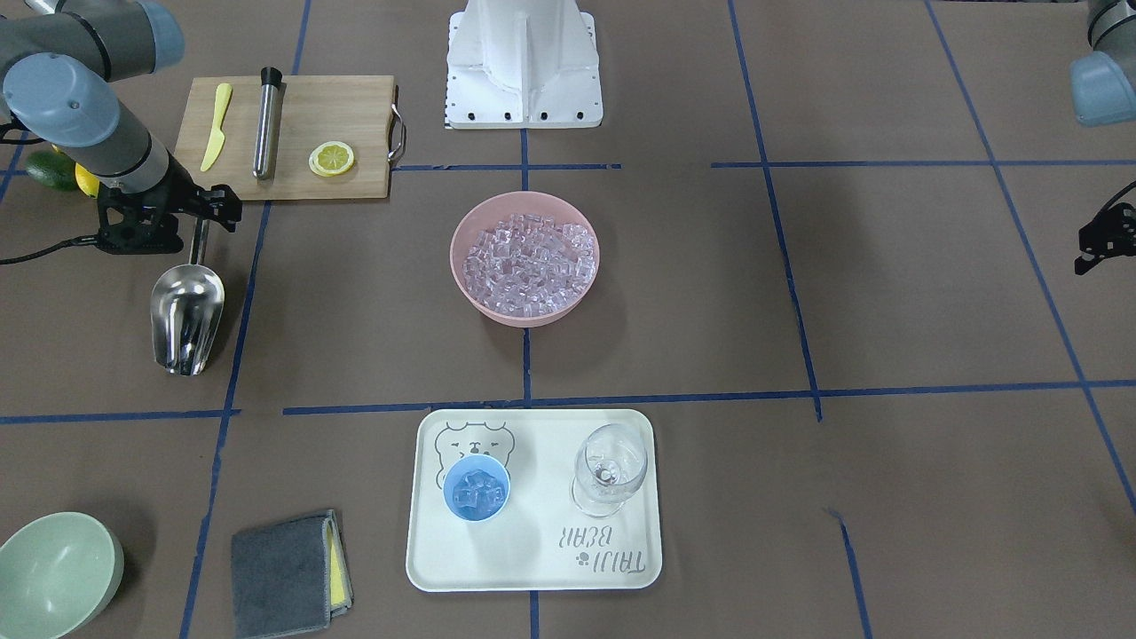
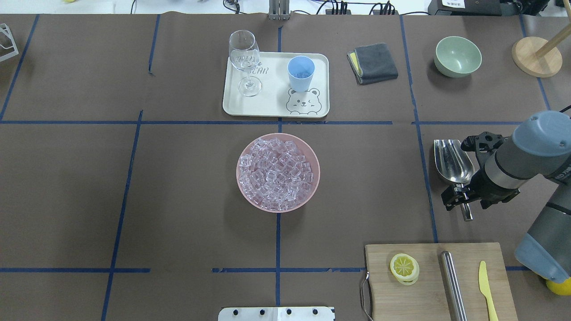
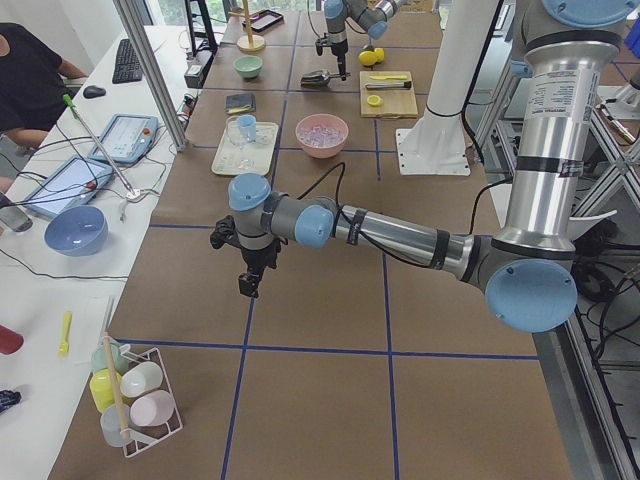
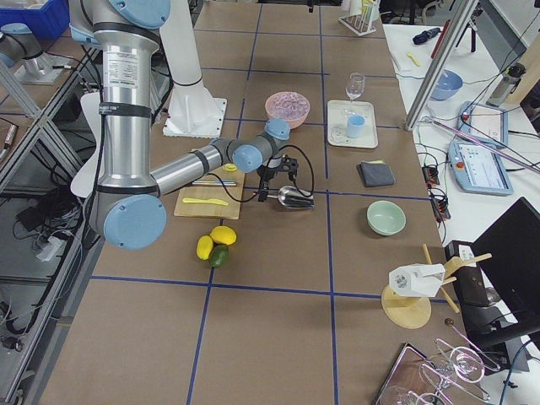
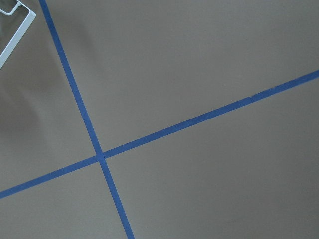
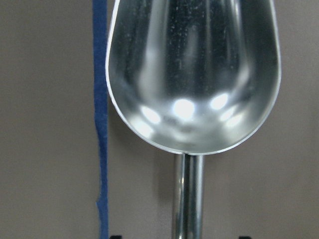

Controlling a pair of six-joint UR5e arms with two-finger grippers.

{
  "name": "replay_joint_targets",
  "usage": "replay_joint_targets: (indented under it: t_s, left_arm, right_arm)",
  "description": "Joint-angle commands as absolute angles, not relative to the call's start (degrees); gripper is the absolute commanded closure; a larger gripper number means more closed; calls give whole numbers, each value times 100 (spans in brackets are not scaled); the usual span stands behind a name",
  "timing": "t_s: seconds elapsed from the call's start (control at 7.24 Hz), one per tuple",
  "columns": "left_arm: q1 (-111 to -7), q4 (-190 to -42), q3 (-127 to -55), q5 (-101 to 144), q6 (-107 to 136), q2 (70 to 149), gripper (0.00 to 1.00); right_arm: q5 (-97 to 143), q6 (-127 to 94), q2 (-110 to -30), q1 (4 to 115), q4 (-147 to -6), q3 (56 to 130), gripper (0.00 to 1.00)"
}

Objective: Put ice in cup with scoop
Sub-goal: 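Open the right gripper and withdraw it from the scoop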

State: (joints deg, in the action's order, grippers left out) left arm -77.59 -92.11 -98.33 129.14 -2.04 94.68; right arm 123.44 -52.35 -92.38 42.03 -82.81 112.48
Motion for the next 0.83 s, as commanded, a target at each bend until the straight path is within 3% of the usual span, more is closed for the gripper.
replay_joint_targets:
  t_s: [0.0, 0.28, 0.69]
  left_arm:
    - [-8171, -9202, -9879, 12929, -202, 9466, 0]
    - [-8995, -8644, -9765, 13138, -220, 9518, 0]
    - [-9342, -8359, -9275, 13691, -622, 9396, 0]
  right_arm:
    - [12349, -5221, -9342, 4751, -8332, 11635, 0]
    - [12671, -5063, -9570, 5664, -8323, 11515, 0]
    - [13033, -3170, -9615, 7061, -8341, 10665, 0]
